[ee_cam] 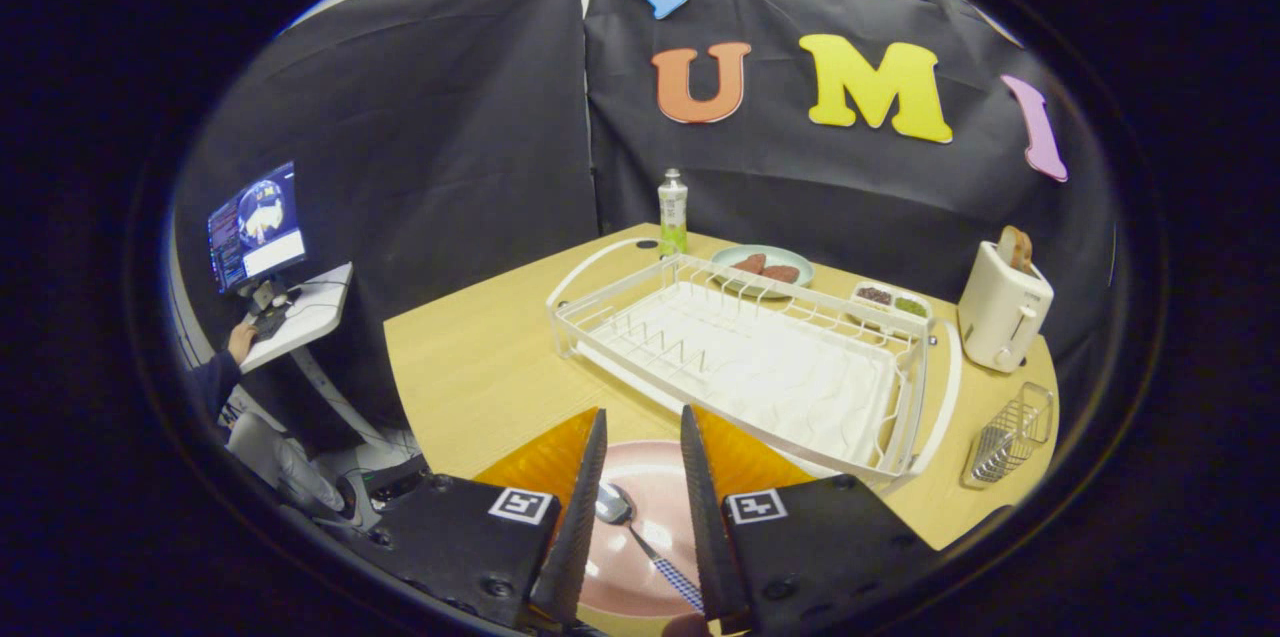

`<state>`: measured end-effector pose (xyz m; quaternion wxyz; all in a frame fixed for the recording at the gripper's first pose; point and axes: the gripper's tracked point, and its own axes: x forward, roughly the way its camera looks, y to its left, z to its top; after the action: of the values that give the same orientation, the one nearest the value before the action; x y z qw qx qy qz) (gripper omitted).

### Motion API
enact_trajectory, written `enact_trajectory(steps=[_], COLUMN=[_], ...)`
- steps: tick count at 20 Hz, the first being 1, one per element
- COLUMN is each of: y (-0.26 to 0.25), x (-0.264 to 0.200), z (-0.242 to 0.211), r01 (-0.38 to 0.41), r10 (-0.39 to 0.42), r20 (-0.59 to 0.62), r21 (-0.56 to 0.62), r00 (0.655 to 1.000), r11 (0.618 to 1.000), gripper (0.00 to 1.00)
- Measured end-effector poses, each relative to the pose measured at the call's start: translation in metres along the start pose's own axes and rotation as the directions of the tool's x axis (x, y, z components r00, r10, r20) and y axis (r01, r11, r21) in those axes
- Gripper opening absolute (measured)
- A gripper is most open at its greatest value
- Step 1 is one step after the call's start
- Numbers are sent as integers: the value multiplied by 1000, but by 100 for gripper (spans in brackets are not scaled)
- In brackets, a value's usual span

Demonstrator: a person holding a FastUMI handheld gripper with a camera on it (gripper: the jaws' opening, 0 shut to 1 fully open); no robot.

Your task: Take the plate from the dish rack, then take the spoon from the basket and place it into the plate.

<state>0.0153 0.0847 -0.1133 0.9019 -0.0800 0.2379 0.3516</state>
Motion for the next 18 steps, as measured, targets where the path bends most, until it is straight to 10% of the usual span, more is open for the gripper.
enact_trajectory(steps=[4,9,18], y=[-19,-53,-68], x=[-20,-72,-152], z=[20,40,22], r01=[127,352,510], r10=[-132,-365,-559], r20=[103,250,342], r21=[50,96,230], r00=[986,897,755], r11=[991,931,829], gripper=[92,100,100])
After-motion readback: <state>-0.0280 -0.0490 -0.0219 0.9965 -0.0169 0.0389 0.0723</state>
